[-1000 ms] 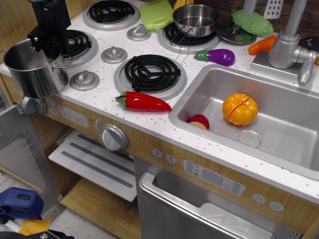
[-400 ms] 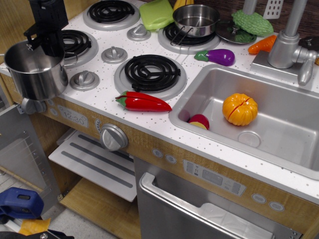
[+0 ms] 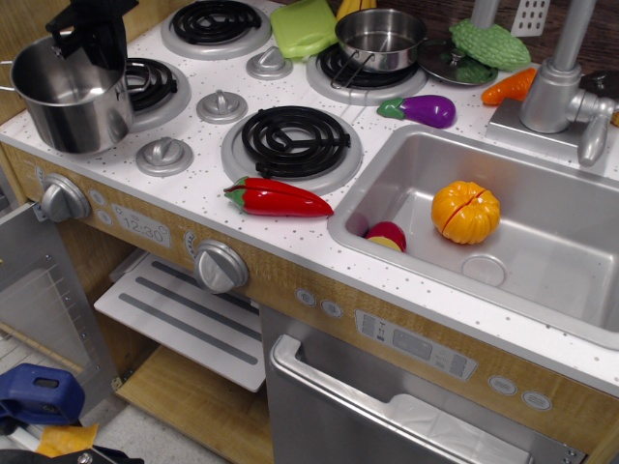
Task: Put pot on stove which is near stove
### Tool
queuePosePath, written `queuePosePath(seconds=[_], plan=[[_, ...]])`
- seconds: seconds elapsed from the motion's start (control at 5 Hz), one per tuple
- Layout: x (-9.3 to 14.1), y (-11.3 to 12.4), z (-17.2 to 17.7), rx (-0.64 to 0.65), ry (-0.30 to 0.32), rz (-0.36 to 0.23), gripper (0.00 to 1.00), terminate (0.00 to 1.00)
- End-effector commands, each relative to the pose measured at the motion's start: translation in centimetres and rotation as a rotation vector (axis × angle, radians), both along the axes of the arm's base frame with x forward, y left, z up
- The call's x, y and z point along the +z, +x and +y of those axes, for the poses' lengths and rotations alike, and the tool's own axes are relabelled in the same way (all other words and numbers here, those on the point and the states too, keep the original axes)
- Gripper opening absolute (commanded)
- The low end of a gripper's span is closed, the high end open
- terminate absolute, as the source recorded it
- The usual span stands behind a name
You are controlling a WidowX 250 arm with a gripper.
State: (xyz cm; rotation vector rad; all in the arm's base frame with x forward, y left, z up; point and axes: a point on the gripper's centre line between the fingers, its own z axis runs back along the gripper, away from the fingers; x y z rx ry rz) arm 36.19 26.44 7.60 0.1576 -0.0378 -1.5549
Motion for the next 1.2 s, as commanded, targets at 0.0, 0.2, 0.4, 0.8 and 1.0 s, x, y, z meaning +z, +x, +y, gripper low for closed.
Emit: queuePosePath(seconds=[0.0, 0.2, 0.4, 0.8, 1.0], plan=[[4.0, 2.7, 0.7, -0.085, 0.047, -0.119, 0.00, 0.00], [4.0, 4.0, 1.2, -0.115, 0.031, -0.131, 0.00, 0.00], [3.7, 5.1, 1.9, -0.156, 0.020, -0.133, 0.00, 0.00], [4.0, 6.2, 2.2, -0.220, 0.039, -0.180, 0.00, 0.00], [4.1, 6.0, 2.1, -0.233, 0.028, -0.189, 0.00, 0.00]])
